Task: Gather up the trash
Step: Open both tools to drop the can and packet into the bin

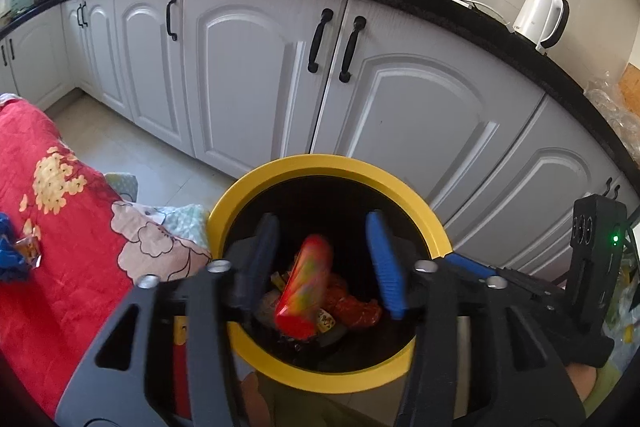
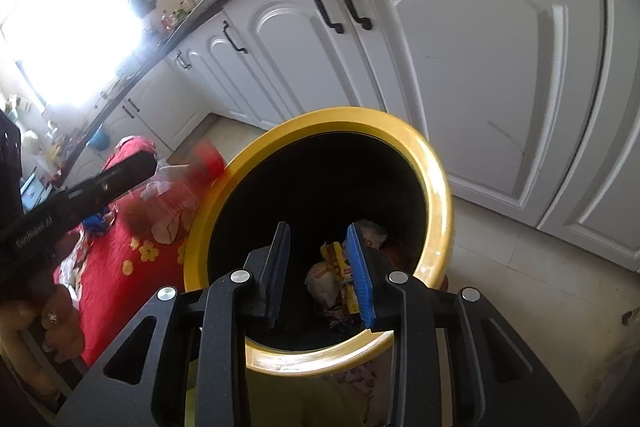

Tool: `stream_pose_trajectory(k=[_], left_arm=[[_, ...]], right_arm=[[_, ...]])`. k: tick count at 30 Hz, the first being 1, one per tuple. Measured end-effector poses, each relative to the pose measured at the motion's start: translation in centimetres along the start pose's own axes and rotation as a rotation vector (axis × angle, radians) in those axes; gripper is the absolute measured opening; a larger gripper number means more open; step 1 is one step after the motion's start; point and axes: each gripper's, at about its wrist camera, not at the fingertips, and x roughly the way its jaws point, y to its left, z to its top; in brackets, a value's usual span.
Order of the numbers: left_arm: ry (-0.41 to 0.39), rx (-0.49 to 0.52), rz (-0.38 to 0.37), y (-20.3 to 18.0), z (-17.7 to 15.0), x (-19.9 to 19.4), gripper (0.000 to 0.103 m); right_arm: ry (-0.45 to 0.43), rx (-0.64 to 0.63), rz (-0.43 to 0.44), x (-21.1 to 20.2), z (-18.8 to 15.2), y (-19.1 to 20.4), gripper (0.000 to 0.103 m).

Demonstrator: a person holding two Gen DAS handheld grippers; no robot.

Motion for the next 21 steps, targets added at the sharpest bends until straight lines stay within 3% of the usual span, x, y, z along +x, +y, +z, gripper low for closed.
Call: stream_pose_trajectory(k=[2,6,7,9,13,21], left_arm=[[-0.001,0.003,0.013,0.1,0.0,-0.1,0.046],[-0.004,-0.012,0.025,0.6,-0.1,-0.6,0.062],[-0.008,-0.015,0.031,0.8,-0.1,-0.9,0.064],[-0.013,-0.017,0.049,1.0,-0.2,-1.2,0.079],[-0.026,-0.035,0.062,1.7,-0.5,-2.5,0.092],[-0.085,-0.06,0.123,2.9,-0.8,-5.8,0.092]], right_arm=[[-0.002,0.004,-0.002,-0.1,0.0,-0.1,0.031],[-0.013,0.006,0.001,-0.4,0.1,0.0,0.038],[-0.019,0.004,0.003,-0.6,0.2,0.1,0.041],[-0.029,0.002,0.001,-0.8,0.3,0.3,0.046],[-0.059,-0.003,-0.006,-1.5,0.6,0.6,0.063],[-0.123,-0.036,-0.007,-3.1,1.1,2.1,0.073]])
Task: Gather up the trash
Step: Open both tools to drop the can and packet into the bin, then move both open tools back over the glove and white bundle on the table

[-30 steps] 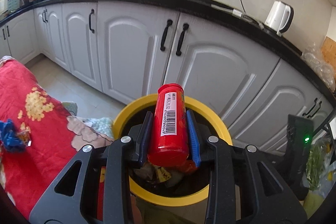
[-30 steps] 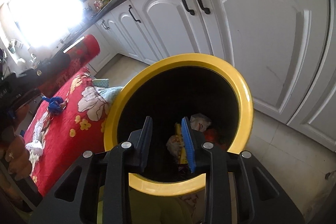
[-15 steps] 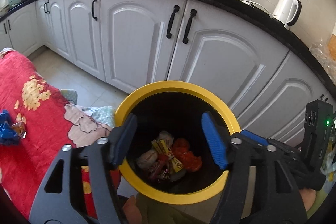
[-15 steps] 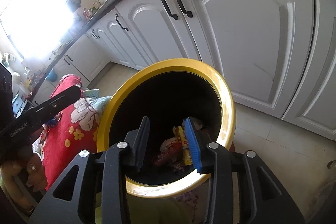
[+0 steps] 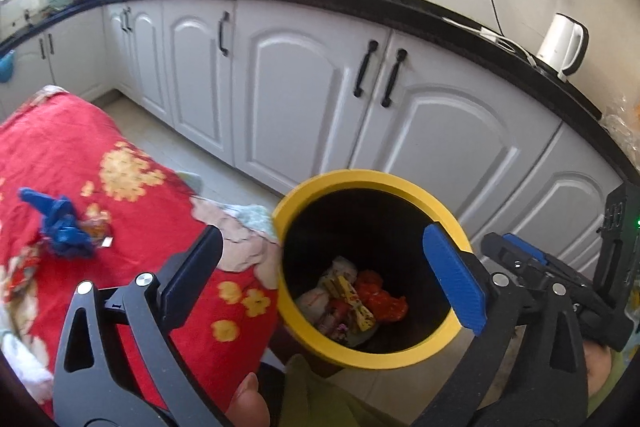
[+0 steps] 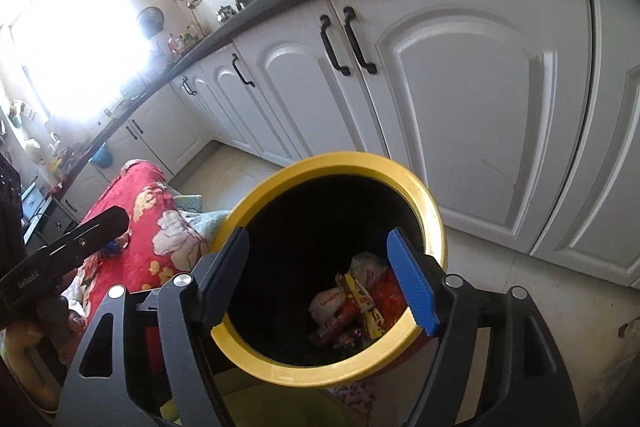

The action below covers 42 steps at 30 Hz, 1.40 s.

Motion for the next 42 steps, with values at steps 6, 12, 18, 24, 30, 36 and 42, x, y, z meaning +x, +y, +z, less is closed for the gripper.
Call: stream_pose_trajectory(k=[6,12,18,24,30,36,42], left_arm=[[-0.037,-0.032,0.044,1.7,-0.1,-2.4,0.092],[-0.092,-0.042,0.095,3.1,-0.3,-5.0,0.092],[-0.134,-0.065,0.126,4.6,-0.6,-7.3,0.092],[-0.168,-0.086,0.153,6.1,-0.8,-9.2,0.092],[-0.185,-0.115,0.189,7.8,-1.1,-10.6,0.092],[-0.199,-0.168,0.231,10.2,-1.6,-11.9,0.092],[-0.215,-0.201,0.274,12.3,-2.1,-13.1,0.092]], right_arm=[[-0.031,-0.046,0.018,-0.8,0.5,1.9,0.075],[-0.05,-0.088,0.05,-1.4,0.8,3.9,0.075],[-0.067,-0.138,0.086,-1.8,1.0,6.5,0.075],[-0.069,-0.185,0.115,-2.2,0.8,8.8,0.075],[-0.062,-0.236,0.146,-2.1,0.6,11.2,0.075],[-0.053,-0.283,0.183,-1.8,0.3,13.9,0.075],[-0.041,-0.327,0.221,-1.1,0.0,16.8,0.075]])
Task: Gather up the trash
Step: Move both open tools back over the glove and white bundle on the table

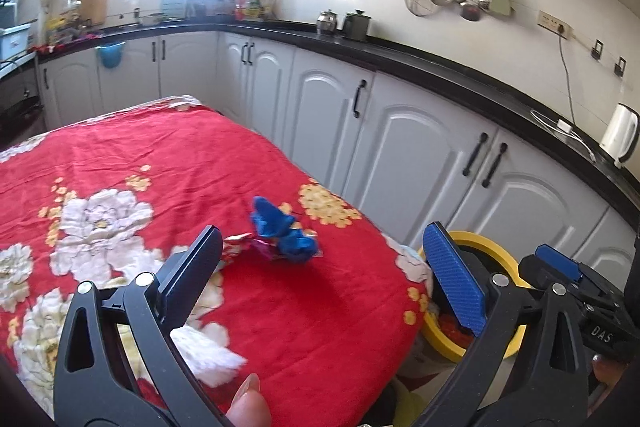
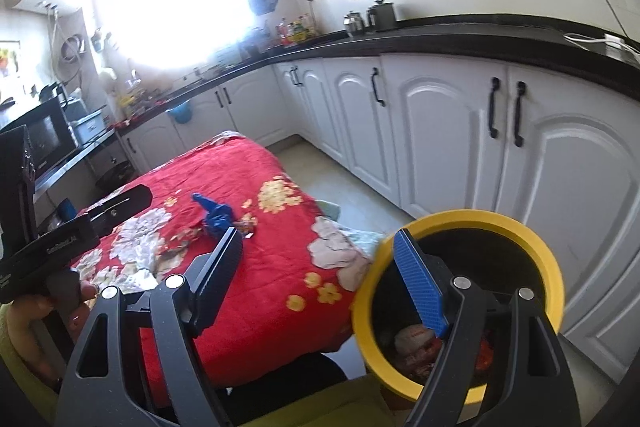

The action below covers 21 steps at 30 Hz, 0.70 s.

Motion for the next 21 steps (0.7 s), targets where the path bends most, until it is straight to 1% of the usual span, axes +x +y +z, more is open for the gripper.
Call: stream_pose_trajectory(k=[7,12,14,18,21], left_arm=[[0.003,-0.066,0.061,3.7,0.2,-0.2,0.092],[0.032,-0.13,0.108,6.9,-0.2,0.0,0.092],[0.047,-0.141,0.128,7.8,-0.5,0.2,0.092],[0.076,-0.186,0.149,10.0,-1.3,0.7,0.092],[0.108,-0.223,0.159,11.3,-1.9,1.5,0.092]], right_arm=[[0.029,-0.048,0.054,2.7,0.6,3.1,0.075],[0.06,-0.081,0.094,5.4,0.9,5.5,0.075],[0.085,-0.088,0.115,6.9,1.0,6.4,0.075],[0.127,-0.128,0.126,9.5,1.0,7.8,0.075],[0.173,-0.155,0.148,11.6,0.9,8.6,0.072]])
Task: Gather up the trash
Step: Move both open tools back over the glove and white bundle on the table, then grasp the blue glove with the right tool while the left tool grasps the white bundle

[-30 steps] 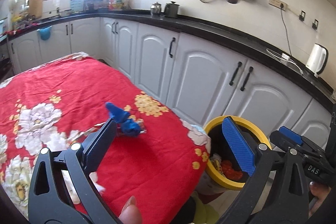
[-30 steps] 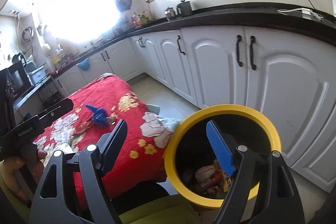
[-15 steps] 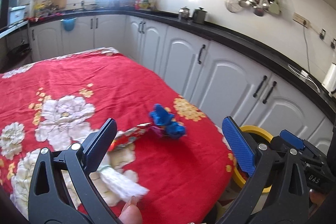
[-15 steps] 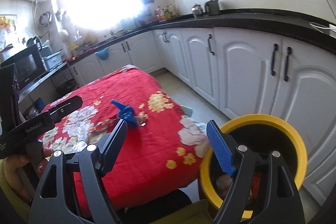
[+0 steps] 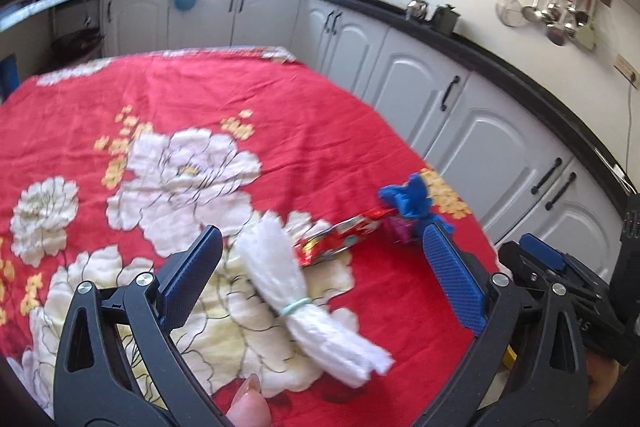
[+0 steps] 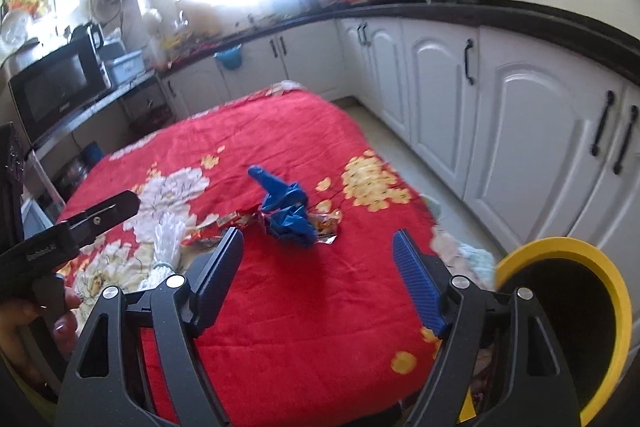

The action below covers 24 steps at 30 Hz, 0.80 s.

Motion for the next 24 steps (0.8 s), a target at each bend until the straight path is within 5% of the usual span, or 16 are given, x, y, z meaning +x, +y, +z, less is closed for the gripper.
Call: stream_pose_trajectory(k=[14,19,21,24], left_arm=[[0.127,-0.102,-0.037,2.2,-2.0,3.7,0.092],[0.157,-0.106,-0.044,2.0,-2.8,4.5,0.092],[0.17,-0.103,-0.04,1.9,-3.1,4.8,0.083],[0.192,-0.1,-0.029,2.0,-3.4,5.2,0.067]], right_arm=[[0.148,-0.046,0.025,7.7,0.4,1.4,0.056],[0.168,-0.038,0.036,9.2,0.7,1.4,0.037],[0.184,-0.038,0.049,9.6,0.6,1.4,0.021],[0.193,-0.024,0.064,9.5,0.1,1.3,0.012]])
